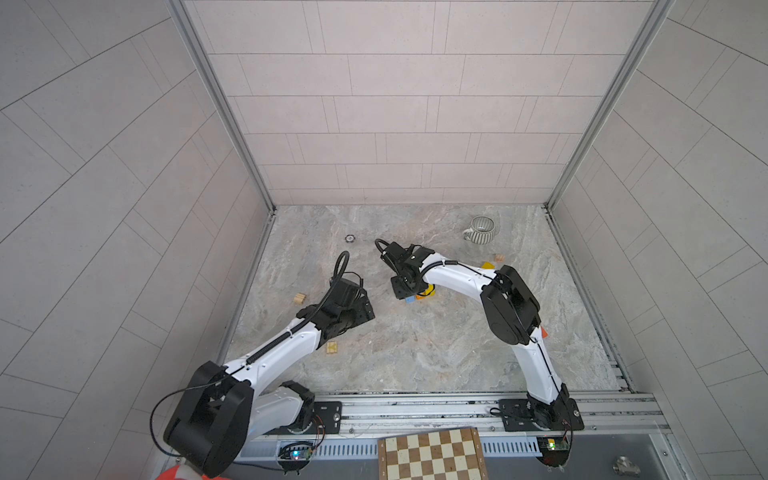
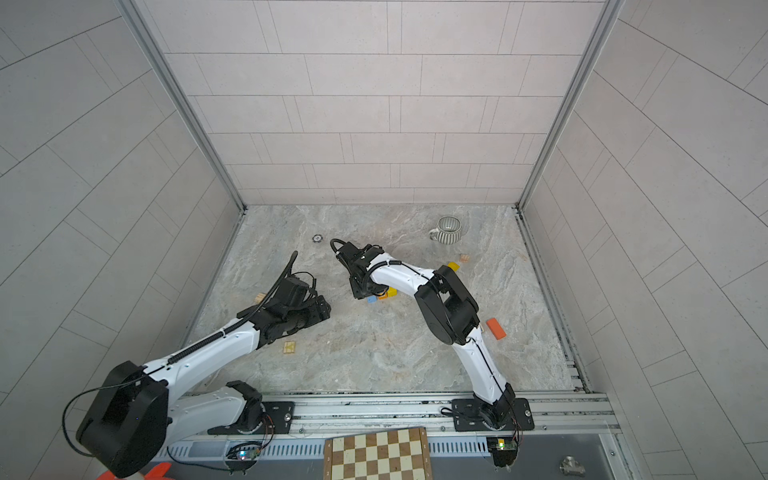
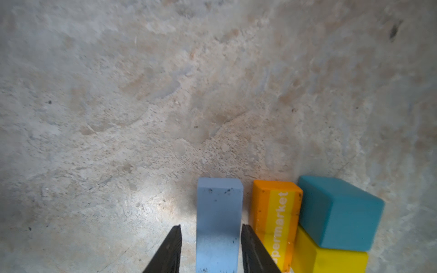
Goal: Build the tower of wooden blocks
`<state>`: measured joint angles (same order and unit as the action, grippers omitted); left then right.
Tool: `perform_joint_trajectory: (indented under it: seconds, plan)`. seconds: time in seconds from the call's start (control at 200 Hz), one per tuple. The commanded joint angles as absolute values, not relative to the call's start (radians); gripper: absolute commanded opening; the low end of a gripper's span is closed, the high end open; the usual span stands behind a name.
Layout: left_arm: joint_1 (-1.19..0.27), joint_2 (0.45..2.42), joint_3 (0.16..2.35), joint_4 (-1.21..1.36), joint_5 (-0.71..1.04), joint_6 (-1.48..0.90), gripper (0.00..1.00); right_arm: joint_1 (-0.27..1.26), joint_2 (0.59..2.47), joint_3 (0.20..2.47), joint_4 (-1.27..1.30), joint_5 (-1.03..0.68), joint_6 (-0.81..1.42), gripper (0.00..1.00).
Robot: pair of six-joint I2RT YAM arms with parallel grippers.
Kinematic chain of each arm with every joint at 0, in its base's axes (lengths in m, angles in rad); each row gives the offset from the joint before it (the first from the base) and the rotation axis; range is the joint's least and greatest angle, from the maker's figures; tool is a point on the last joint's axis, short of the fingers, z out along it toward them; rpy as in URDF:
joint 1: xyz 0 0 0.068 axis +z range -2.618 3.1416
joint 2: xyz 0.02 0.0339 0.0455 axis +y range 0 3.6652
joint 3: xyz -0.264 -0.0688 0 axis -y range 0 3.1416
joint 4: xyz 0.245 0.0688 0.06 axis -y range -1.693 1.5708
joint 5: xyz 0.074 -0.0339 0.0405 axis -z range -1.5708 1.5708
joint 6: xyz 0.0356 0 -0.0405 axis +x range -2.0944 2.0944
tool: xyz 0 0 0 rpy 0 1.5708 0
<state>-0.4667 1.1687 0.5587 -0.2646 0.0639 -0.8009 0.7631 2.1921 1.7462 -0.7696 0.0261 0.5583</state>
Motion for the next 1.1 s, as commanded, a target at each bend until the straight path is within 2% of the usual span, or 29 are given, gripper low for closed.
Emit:
perform_joint_trajectory:
  seconds: [0.0,0.285,0.4,0.545,1.091]
  plan:
    - [-0.461,1.162,0.545,-0.261,0.06,-0.804,0.87,0.769,2.217,1.768,-0.784,0.029,0.573,0.42]
    - [-0.456,1.157,0.541,-0.264,0.06,-0.802,0.87,0.769,2.23,1.766,-0.777,0.022,0.577,0.37]
    - [-0.456,1.154,0.541,-0.266,0.06,-0.802,0.88,0.769,2.226,1.767,-0.78,0.025,0.577,0.3]
    - [-0.456,1.145,0.543,-0.271,0.06,-0.802,0.88,0.771,2.21,1.765,-0.788,0.033,0.575,0.26]
    - [-0.456,1.151,0.594,-0.288,0.094,-0.781,0.88,0.755,2.1,1.761,-0.838,0.062,0.554,0.25]
